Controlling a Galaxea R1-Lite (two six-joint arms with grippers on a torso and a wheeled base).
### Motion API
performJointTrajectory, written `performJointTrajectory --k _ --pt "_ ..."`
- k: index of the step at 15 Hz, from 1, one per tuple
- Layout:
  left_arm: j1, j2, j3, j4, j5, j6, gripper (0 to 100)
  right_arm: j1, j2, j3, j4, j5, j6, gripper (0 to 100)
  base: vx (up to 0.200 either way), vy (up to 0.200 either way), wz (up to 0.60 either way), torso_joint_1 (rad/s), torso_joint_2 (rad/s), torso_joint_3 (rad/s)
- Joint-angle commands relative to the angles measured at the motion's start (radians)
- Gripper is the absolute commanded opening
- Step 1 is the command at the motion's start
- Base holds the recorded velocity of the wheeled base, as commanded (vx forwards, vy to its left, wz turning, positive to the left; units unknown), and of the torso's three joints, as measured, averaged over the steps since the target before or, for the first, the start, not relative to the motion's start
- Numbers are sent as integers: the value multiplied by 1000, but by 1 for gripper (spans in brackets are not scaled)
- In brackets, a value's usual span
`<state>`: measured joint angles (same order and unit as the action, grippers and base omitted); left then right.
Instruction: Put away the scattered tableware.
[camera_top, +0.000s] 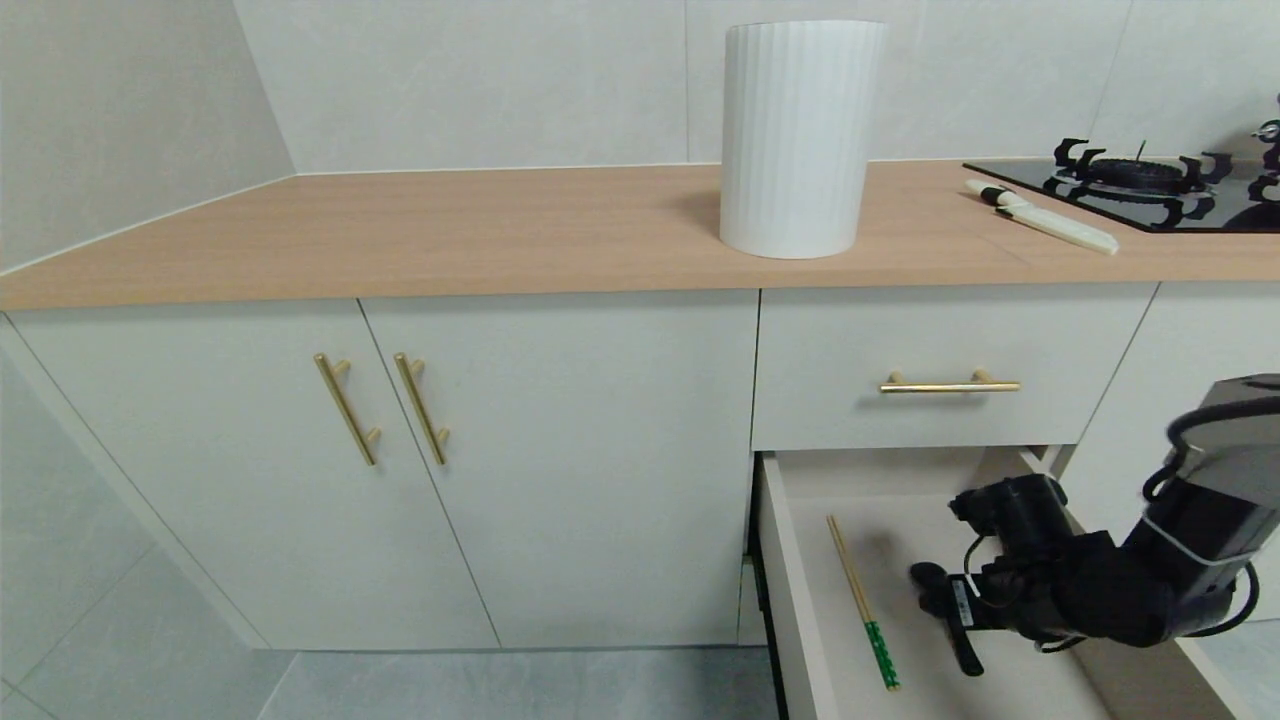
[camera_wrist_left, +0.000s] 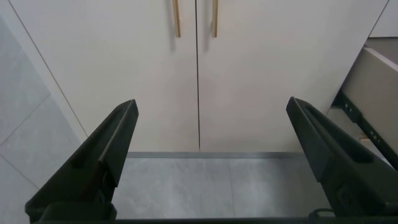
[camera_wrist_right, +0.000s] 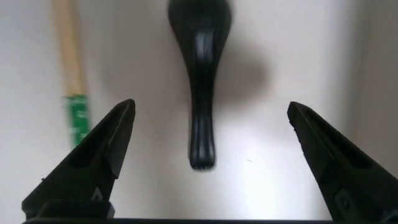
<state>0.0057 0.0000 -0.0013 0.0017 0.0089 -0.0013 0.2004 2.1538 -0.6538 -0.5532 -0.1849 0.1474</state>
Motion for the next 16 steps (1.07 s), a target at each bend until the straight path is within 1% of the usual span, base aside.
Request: performJointTrajectory --k 1,2,3,4,5,6,7,9,11,16 --pt "0 0 0 0 0 0 100 2 -338 86 27 -1 -6 100 0 0 0 0 0 0" --pt "0 0 0 0 0 -2 100 5 -413 92 72 -1 -9 100 0 0 0 0 0 0" --pt "0 0 0 0 0 0 100 8 -519 95 196 1 -8 100 0 0 0 0 0 0" --pt "0 0 0 0 -1 26 100 19 -588 94 282 1 -6 100 0 0 0 0 0 0" --pt "0 0 0 0 0 38 100 25 -652 97 346 1 -5 100 0 0 0 0 0 0" --pt "0 0 0 0 -1 12 100 25 -703 102 397 1 -5 100 0 0 0 0 0 0" --pt "0 0 0 0 0 1 100 25 -759 111 447 4 -3 100 0 0 0 0 0 0" --pt "0 0 0 0 0 0 100 30 -836 105 527 10 -5 100 0 0 0 0 0 0" --pt "0 0 0 0 0 -2 100 82 -894 100 576 10 -5 100 0 0 0 0 0 0" --pt "0 0 0 0 0 -3 100 129 -996 76 730 10 -9 100 -200 0 0 0 2 6"
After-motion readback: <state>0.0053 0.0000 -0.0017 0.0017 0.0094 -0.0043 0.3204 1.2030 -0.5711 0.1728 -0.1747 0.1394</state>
